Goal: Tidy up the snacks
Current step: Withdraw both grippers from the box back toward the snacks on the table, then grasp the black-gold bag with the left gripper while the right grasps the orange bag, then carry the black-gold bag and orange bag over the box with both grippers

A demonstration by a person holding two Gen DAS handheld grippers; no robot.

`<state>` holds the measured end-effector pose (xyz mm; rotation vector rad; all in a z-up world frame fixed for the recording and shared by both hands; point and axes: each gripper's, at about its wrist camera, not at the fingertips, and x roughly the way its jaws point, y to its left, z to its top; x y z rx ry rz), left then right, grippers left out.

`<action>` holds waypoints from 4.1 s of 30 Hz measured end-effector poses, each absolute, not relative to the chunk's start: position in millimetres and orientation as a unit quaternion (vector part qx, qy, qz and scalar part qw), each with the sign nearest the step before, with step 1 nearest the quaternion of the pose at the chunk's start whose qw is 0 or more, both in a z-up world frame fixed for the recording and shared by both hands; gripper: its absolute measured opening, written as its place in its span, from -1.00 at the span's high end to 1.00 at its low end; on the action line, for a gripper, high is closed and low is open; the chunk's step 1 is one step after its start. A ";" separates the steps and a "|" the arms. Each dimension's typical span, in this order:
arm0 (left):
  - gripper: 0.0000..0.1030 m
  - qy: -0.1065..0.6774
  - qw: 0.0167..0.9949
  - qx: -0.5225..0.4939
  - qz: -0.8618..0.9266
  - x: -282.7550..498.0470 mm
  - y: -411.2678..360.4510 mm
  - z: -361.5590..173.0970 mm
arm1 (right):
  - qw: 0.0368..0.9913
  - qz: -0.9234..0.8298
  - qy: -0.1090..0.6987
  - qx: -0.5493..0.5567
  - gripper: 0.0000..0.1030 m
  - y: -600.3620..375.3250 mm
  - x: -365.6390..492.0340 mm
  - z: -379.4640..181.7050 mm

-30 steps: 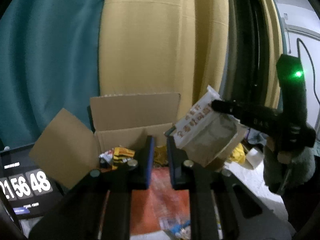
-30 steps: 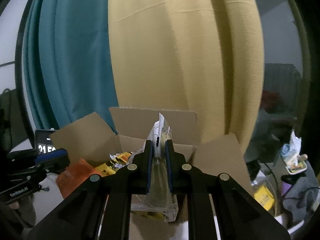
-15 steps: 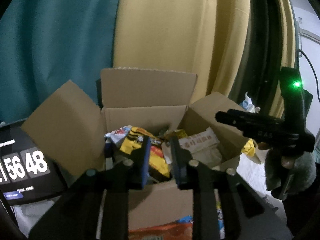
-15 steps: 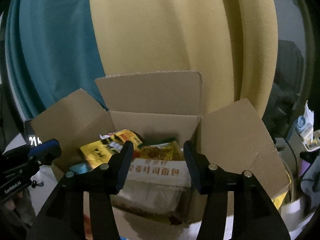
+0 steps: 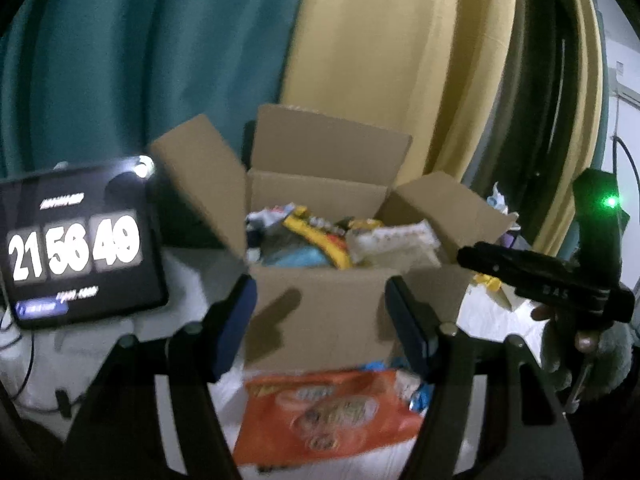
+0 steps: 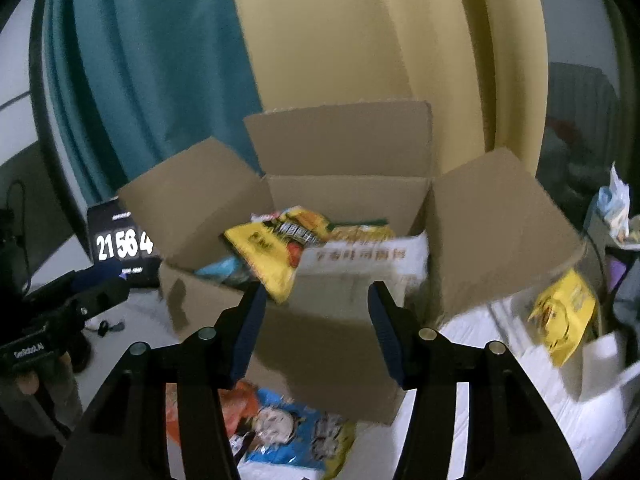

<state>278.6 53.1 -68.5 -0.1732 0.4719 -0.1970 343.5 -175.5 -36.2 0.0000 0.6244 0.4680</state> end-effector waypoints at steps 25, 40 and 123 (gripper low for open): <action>-0.33 0.360 0.921 -0.119 -0.092 272.1 76.7 -174.2 | 0.857 0.250 0.448 0.040 -0.21 -111.7 321.9 -139.0; -0.33 0.369 0.917 -0.113 -0.100 272.6 69.9 -181.1 | 0.846 0.261 0.462 0.048 0.41 -88.6 320.8 -152.1; 0.51 0.291 0.948 -0.040 -0.121 255.7 7.5 -56.1 | 0.934 0.244 0.254 0.061 0.58 -241.6 291.1 3.6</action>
